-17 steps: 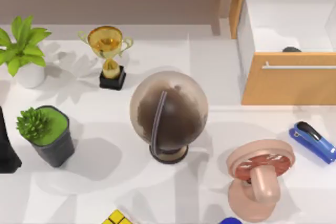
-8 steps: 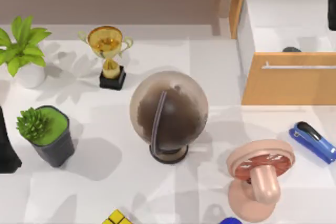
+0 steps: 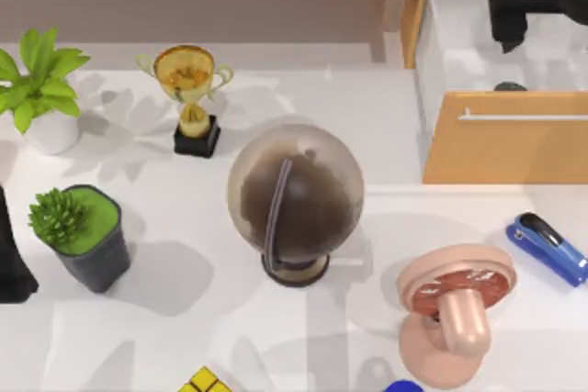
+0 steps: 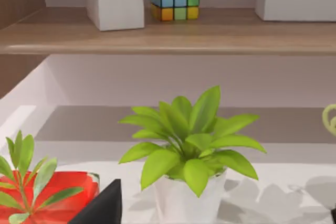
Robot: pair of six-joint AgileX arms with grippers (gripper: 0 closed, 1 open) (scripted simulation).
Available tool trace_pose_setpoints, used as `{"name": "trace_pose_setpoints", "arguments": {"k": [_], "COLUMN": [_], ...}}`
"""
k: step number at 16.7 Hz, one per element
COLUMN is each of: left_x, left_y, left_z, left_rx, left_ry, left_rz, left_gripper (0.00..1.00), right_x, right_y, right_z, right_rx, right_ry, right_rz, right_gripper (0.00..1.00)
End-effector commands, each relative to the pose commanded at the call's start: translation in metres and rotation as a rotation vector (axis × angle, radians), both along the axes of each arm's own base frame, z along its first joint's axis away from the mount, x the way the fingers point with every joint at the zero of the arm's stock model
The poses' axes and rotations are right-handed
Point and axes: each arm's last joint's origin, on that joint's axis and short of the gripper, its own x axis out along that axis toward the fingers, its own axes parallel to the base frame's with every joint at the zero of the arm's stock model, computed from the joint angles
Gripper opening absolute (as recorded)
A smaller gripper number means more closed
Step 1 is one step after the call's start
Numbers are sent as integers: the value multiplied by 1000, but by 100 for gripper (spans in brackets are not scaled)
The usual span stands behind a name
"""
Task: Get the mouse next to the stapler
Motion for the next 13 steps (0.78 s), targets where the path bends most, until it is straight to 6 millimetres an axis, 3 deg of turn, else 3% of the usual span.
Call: {"name": "trace_pose_setpoints", "arguments": {"k": [3, 6, 13], "left_x": [0, 0, 0], "left_y": [0, 0, 0], "left_z": [0, 0, 0], "left_rx": [0, 0, 0], "left_ry": [0, 0, 0], "left_rz": [0, 0, 0], "left_gripper": [100, 100, 100], "right_x": [28, 39, 40], "right_y": [7, 8, 7], "right_z": [-37, -62, -68], "right_rx": [-23, -21, -17], "right_ry": [108, 200, 226], "right_rz": [-12, -29, -36], "right_gripper": [100, 100, 100]}}
